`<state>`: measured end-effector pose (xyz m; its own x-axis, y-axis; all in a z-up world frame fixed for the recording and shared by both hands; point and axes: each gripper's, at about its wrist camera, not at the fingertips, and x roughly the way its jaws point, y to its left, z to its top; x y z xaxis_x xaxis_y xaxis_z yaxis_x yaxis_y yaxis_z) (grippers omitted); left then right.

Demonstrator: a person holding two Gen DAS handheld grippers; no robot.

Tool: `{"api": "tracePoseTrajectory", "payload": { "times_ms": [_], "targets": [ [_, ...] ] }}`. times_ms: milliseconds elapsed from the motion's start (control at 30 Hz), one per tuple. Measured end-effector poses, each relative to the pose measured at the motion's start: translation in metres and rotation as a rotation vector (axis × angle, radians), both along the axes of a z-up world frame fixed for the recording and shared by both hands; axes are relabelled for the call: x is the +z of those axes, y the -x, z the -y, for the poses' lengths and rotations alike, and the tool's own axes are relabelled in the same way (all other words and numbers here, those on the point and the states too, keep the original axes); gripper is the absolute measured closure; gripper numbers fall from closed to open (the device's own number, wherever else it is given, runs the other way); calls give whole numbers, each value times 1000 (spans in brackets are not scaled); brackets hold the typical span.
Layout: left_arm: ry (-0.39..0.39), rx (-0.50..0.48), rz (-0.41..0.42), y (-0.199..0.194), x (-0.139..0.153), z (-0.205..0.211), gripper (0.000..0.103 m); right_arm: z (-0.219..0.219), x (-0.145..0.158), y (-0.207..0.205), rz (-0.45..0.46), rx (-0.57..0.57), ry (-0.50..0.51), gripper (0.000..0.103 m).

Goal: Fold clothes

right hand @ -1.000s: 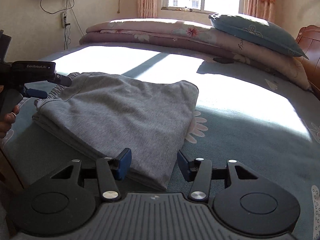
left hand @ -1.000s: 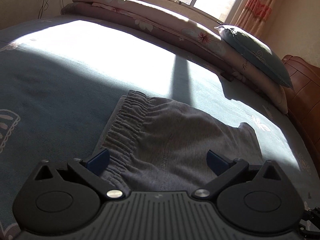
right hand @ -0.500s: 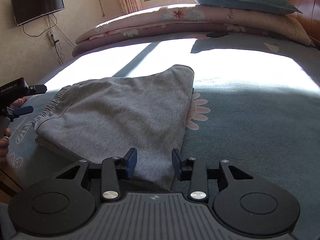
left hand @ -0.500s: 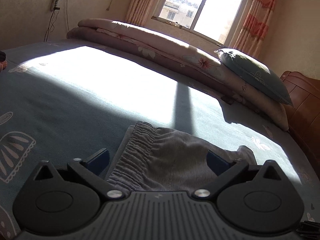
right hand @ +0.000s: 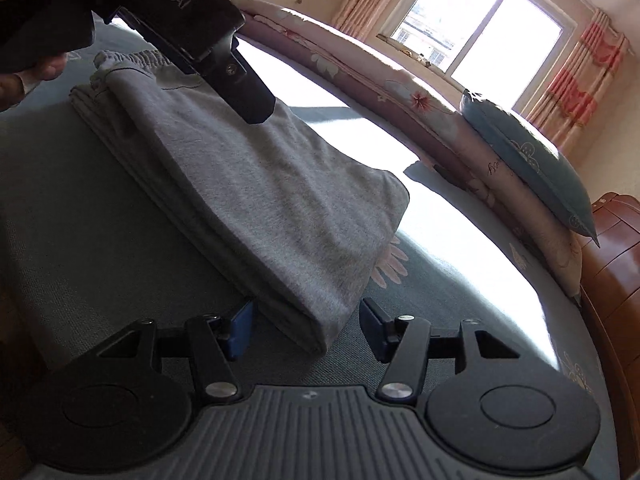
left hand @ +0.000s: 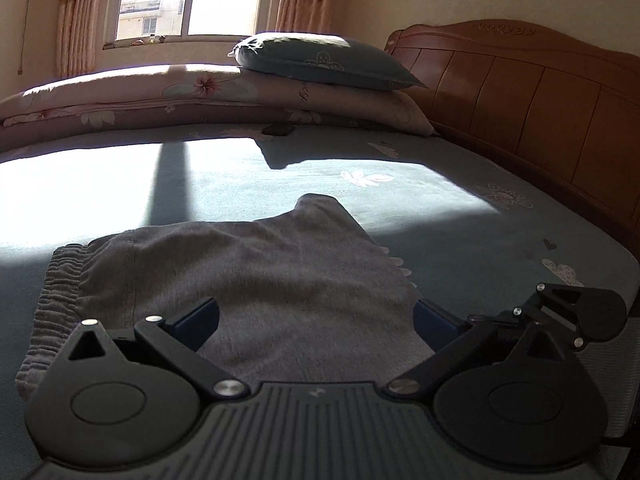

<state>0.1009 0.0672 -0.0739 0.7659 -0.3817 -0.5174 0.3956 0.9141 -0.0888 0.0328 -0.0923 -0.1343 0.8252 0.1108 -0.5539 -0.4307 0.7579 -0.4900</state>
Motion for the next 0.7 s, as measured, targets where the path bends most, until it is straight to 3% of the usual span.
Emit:
{"api": "tracePoseTrajectory", "payload": {
  "times_ms": [100,233,333,500,567,700],
  "targets": [
    [-83,-37,35,7,-3,10,1,-1,-1,-5,23,-18,16,42],
    [-261,-108,108,20,-12,36,1,15,16,-12,15,-69,-115,42],
    [-425,-157,185,33,-23,59,1,21,19,-15,19,-81,-152,42],
    [-605,-177,218,36,-44,79,0,18,17,-10,36,-82,-140,41],
    [-622,-157,200,33,-46,79,0,18,18,-9,43,-83,-145,41],
    [-543,-135,203,31,-37,67,1,22,21,-11,49,-94,-167,39]
  ]
}}
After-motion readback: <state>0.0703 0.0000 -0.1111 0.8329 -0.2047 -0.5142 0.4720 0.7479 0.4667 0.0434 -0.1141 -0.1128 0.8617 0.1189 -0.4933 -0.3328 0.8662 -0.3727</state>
